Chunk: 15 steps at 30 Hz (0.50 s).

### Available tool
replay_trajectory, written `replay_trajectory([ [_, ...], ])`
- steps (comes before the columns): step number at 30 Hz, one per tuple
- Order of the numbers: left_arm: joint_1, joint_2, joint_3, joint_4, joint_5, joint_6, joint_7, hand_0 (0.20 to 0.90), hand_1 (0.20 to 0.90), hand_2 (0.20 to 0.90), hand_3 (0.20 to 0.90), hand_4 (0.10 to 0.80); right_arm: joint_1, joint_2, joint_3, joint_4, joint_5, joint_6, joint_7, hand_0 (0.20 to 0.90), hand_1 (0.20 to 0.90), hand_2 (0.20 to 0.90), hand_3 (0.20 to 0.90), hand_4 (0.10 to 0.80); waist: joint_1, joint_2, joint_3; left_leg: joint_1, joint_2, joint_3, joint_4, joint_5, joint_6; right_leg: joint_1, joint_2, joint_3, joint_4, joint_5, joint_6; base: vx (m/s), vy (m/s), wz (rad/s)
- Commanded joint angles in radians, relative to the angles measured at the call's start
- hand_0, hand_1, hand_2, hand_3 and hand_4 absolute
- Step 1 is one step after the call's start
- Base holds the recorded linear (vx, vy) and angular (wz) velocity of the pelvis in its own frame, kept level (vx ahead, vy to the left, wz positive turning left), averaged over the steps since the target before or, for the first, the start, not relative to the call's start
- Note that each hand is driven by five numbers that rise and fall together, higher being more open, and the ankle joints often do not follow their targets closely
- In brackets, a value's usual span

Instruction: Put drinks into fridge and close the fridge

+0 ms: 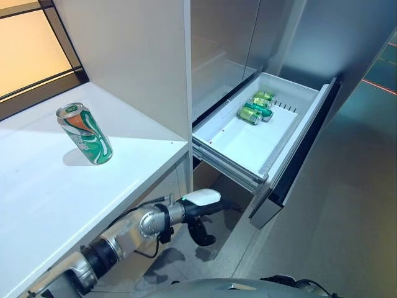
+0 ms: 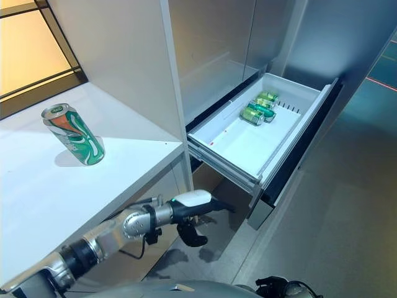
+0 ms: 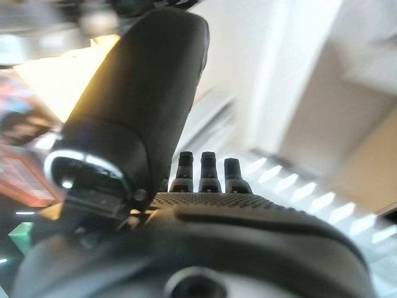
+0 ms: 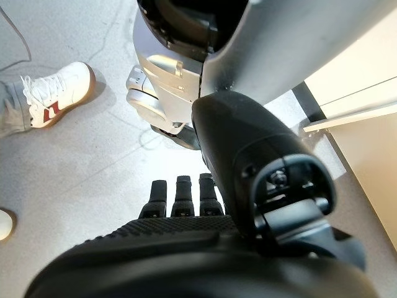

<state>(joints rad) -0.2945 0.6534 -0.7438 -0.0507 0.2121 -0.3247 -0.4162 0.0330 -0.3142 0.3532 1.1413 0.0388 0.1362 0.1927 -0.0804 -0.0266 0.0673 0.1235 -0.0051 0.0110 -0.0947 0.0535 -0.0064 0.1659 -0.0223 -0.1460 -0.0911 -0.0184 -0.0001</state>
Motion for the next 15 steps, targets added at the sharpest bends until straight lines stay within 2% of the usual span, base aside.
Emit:
replay_trajectory([
  [1, -0.192, -0.031, 0.069, -0.154, -0.212, -0.013, -0.044, 0.9, 0.9, 0.9, 0.9, 0.8, -0.021, 0.059, 0.016, -0.009, 0.019, -0.02, 0.005, 0.9, 0.9, 0.9, 0.9, 0.8, 0.015, 0.034, 0.0, 0.008, 0.005, 0.032, 0.007, -0.126, 0.006, -0.05, -0.033, 0.032, 0.014, 0.013, 0.118, -0.013, -0.006, 0.09],
  [3, -0.23, -0.036, 0.09, -0.225, -0.278, 0.0, -0.042, 0.9, 0.9, 0.9, 0.9, 0.8, -0.013, 0.062, 0.018, -0.006, 0.021, -0.029, 0.0, 0.9, 0.9, 0.9, 0.9, 0.8, 0.016, 0.032, -0.003, 0.006, 0.004, 0.027, 0.007, -0.127, 0.007, -0.049, -0.033, 0.032, 0.014, 0.014, 0.117, -0.012, -0.005, 0.09],
  [9, -0.29, -0.036, 0.145, -0.297, -0.363, 0.003, 0.006, 0.9, 0.9, 0.9, 0.9, 0.8, -0.007, 0.068, 0.022, 0.007, 0.027, -0.05, -0.005, 0.9, 0.9, 0.9, 0.9, 0.8, 0.02, 0.028, -0.01, 0.002, 0.001, 0.018, 0.007, -0.126, 0.008, -0.051, -0.032, 0.032, 0.012, 0.014, 0.112, -0.005, -0.001, 0.01],
  [15, -0.301, -0.039, 0.252, -0.309, -0.345, 0.031, 0.192, 0.9, 0.9, 0.9, 0.9, 0.8, -0.011, 0.077, 0.027, 0.021, 0.058, -0.06, -0.017, 0.9, 0.9, 0.9, 0.9, 0.8, 0.041, 0.024, -0.015, -0.001, -0.001, 0.005, 0.007, -0.125, 0.007, -0.047, -0.03, 0.027, 0.009, 0.011, 0.103, 0.0, 0.0, 0.0],
])
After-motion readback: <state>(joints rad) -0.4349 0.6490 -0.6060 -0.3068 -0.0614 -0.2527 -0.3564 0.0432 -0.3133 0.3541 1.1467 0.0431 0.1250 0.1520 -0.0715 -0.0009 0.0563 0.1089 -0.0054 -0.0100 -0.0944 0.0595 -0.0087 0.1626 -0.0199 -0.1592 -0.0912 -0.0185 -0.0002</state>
